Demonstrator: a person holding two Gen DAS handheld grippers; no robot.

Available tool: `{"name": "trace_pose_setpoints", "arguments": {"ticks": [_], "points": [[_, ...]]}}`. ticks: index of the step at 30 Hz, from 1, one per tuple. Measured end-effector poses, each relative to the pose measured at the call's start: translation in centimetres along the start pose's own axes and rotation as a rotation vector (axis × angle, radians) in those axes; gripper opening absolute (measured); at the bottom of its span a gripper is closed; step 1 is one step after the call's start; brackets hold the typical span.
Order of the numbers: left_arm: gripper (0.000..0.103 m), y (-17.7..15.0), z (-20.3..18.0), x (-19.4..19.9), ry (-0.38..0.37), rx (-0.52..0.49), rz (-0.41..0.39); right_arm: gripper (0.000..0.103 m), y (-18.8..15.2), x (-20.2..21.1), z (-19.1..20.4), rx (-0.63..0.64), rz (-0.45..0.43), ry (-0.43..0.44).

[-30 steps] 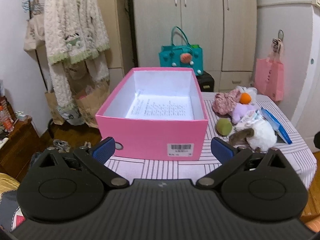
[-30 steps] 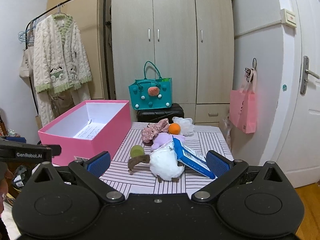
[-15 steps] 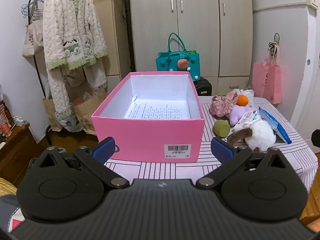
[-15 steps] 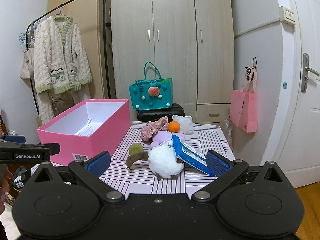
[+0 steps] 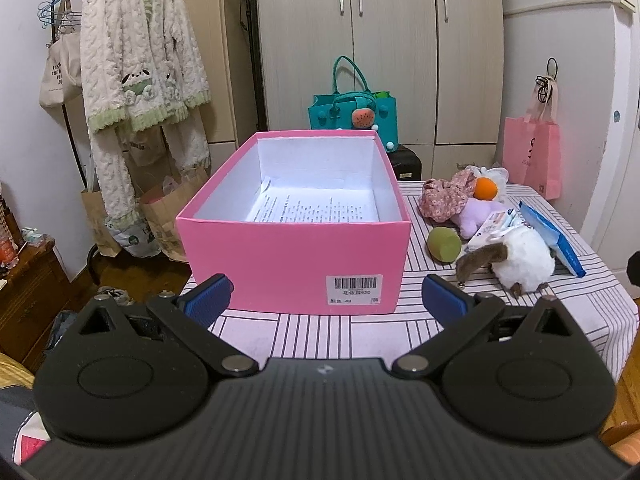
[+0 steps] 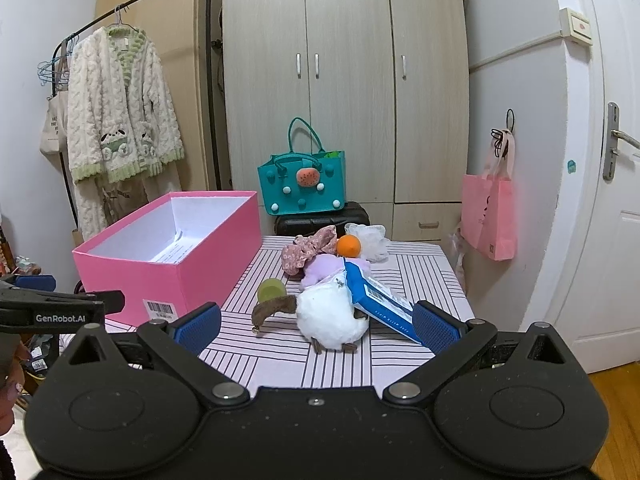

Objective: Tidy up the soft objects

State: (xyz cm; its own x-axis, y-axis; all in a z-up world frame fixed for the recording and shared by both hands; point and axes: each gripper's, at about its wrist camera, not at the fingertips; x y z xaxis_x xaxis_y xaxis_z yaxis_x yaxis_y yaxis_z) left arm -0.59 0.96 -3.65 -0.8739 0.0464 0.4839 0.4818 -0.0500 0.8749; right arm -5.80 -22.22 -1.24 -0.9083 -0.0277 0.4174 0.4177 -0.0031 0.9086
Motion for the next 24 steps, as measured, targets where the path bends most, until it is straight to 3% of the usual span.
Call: {"name": "trace_pose_setpoints", "arguments": {"ticks": [24], "points": [[0.103, 0.20, -0.38, -0.59, -0.024, -0.024, 0.003, 0.103, -0.10, -0.98, -0.53, 0.023, 0.020, 0.019]]}}
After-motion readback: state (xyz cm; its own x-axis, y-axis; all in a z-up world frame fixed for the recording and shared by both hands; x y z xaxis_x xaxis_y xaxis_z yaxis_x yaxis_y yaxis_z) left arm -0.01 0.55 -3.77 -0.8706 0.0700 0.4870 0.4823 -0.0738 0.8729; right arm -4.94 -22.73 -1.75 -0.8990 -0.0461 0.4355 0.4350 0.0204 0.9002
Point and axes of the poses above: each gripper's, at about its wrist camera, not at the fingertips, and x roughly against the way its jaws point, z to its left, y to its top, and after that the axes turned 1 degree about x, right-handed
